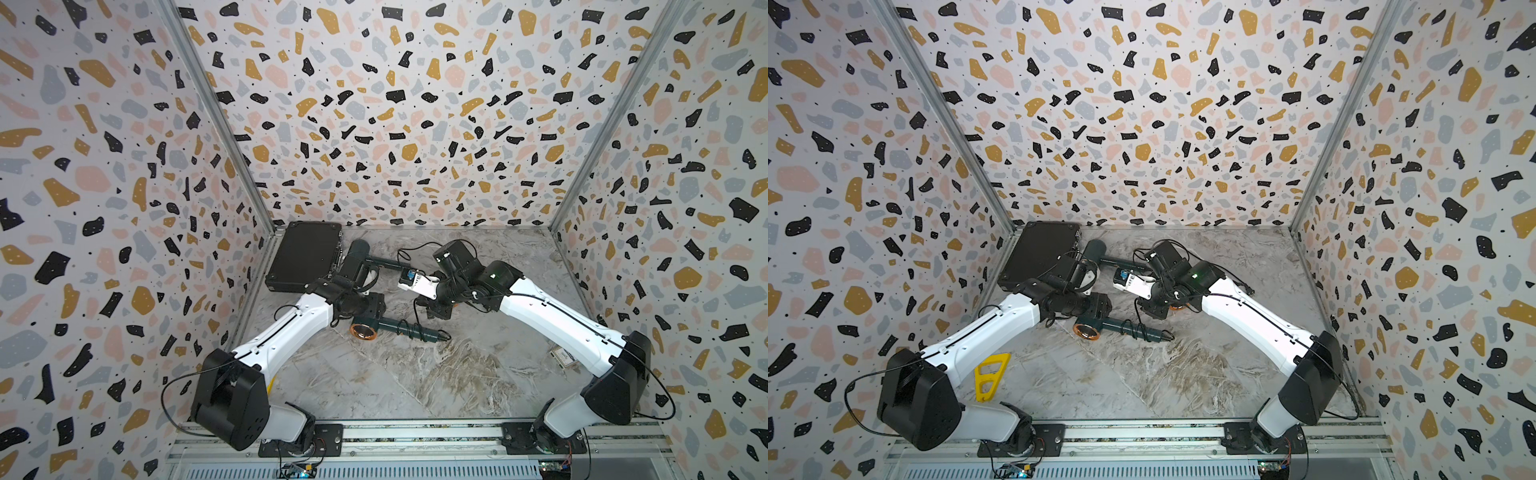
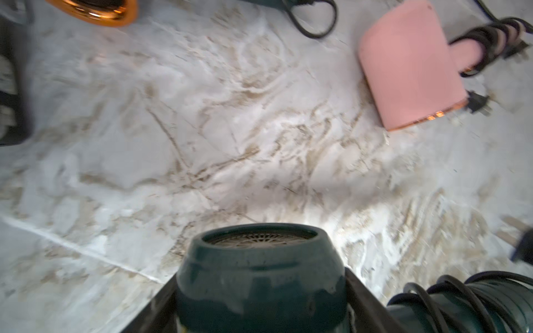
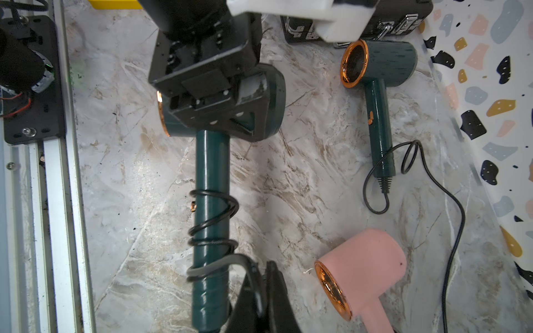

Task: Wrap the cord around the hair dryer
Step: Wrap the power cord around the hair dryer.

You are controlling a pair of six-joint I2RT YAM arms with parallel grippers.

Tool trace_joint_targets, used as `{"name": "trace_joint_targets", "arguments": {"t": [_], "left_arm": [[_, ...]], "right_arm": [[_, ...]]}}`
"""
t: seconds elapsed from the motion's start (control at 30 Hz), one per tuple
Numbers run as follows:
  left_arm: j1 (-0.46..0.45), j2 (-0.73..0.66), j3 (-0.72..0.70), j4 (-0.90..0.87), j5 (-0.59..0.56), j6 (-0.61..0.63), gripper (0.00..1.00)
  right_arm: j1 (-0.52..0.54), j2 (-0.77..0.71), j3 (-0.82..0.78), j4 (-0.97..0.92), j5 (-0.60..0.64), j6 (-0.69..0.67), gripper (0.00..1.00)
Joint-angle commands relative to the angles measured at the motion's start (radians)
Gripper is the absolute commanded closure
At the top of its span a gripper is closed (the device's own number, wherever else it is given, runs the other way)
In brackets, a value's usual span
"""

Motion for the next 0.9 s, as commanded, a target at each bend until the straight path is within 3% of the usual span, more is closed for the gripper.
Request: {"name": "trace_joint_targets", "arguments": {"t": [0.0,0.13,0.3,0.5,0.87], "left_arm": [[-0.021,-0.063,-0.033,-0.017,0.259,0.103,1.00],[-0.021,-0.152,-0.097,0.097,0.484,0.075,1.00],[-0.008,-0.247,-0.171,0.374,0.591,-0.151,1.00],[0.008,-0.302,-0.225,0.666,0.538,-0.415,1.00],[0.007,-0.366,-0.215,0.609,0.277,-0.547,1.00]], "right_arm": [[-0.050,-0.001,0.046,0.096,-0.023,-0.052,1.00],[-0.143,0.023,0.062,0.042,-0.167,-0.027,1.00],[-0.217,0.008,0.009,0.067,-0.252,0.029,1.00],[-0.315,-0.075,-0.139,0.237,-0.373,0.184,1.00],[-0.347,-0.110,-0.376,0.505,-0.473,0.419,1.00]]}}
